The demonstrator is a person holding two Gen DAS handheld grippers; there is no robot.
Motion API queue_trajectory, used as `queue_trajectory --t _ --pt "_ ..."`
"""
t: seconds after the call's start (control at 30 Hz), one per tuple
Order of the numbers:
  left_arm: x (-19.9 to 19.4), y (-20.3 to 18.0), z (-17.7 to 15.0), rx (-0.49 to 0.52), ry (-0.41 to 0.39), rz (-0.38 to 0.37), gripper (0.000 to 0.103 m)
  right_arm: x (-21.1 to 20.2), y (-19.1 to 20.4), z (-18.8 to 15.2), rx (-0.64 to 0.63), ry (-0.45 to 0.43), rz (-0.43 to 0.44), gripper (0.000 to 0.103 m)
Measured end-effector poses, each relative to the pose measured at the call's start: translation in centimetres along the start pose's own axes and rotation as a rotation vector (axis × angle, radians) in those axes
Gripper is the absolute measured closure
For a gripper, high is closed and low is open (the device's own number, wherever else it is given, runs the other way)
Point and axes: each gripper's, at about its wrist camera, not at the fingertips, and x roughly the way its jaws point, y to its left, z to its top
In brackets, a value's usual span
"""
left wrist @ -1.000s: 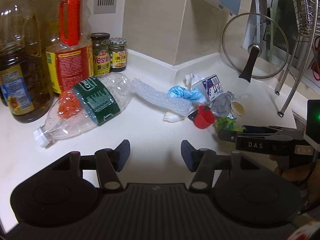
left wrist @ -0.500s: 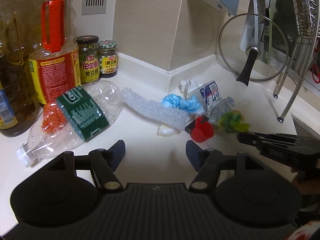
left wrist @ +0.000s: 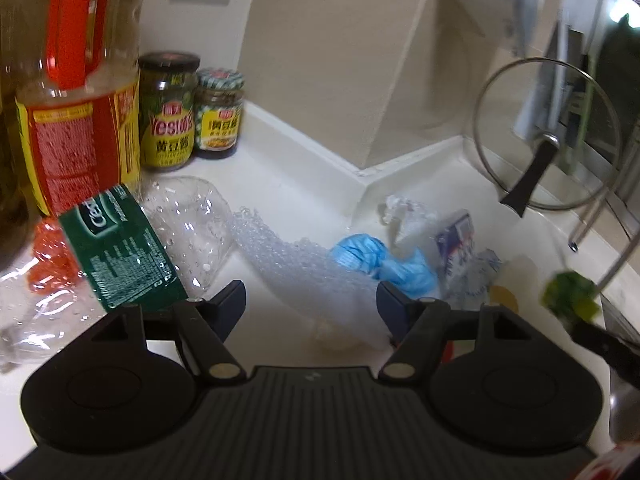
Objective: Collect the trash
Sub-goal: 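Grasp the clear bubble wrap with the left gripper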
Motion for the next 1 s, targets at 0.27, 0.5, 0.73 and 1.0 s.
queue_trajectory --t 0.27,0.5,0.73,1.0 --pt "1.9 1.2 0.3 -0.073 0.027 -0.014 0.064 -1.2 -1.9 -0.6 0.047 0.004 -0.039 0.088" --pt "0.8 1.5 0.5 -0.121 -0.006 -0.067 0.097 -2.0 -2.4 -0.9 0.054 0.001 -0.032 0.088" --pt "-3.0 1.1 1.0 -0.106 -0.109 -0.059 0.098 -3.4 -2.8 -0.9 0.050 -0.014 -0.005 0.088" --pt "-8.6 0.6 0.0 -0.080 -0.168 -0.011 0.098 -5.4 -3.1 -1.3 0.037 -0.017 0.054 0.088"
